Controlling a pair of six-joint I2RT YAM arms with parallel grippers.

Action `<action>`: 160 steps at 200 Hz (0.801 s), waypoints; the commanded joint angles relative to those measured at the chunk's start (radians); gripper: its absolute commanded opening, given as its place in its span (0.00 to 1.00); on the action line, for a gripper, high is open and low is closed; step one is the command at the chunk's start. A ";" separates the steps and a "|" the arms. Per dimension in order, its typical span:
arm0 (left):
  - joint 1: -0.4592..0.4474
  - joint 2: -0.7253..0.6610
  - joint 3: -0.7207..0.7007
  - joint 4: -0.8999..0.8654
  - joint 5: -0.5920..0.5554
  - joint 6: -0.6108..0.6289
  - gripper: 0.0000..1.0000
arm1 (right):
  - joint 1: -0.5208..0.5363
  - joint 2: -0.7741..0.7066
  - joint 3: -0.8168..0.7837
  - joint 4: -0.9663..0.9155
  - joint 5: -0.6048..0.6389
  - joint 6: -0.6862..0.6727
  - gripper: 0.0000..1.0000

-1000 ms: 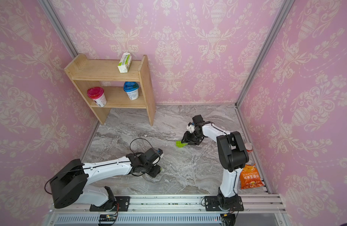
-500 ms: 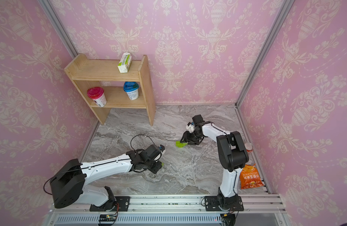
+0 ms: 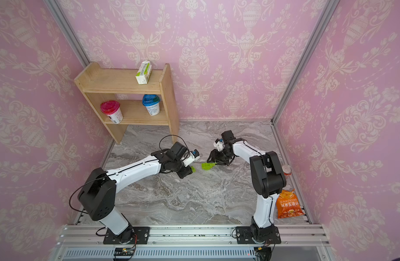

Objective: Assemble the letter v with lego
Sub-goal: Pick up the lego brick from the center of the board, then assemble the lego brick with the lego brick.

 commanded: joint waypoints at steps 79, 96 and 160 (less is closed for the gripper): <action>0.054 0.197 0.246 -0.185 0.085 0.352 0.00 | -0.010 0.031 0.036 -0.023 -0.034 -0.037 0.51; 0.054 0.225 0.287 -0.207 0.088 0.374 0.00 | -0.010 0.034 0.033 -0.017 -0.040 -0.036 0.51; 0.055 0.336 0.430 -0.289 0.119 0.448 0.00 | -0.025 0.022 0.010 0.003 -0.059 -0.033 0.48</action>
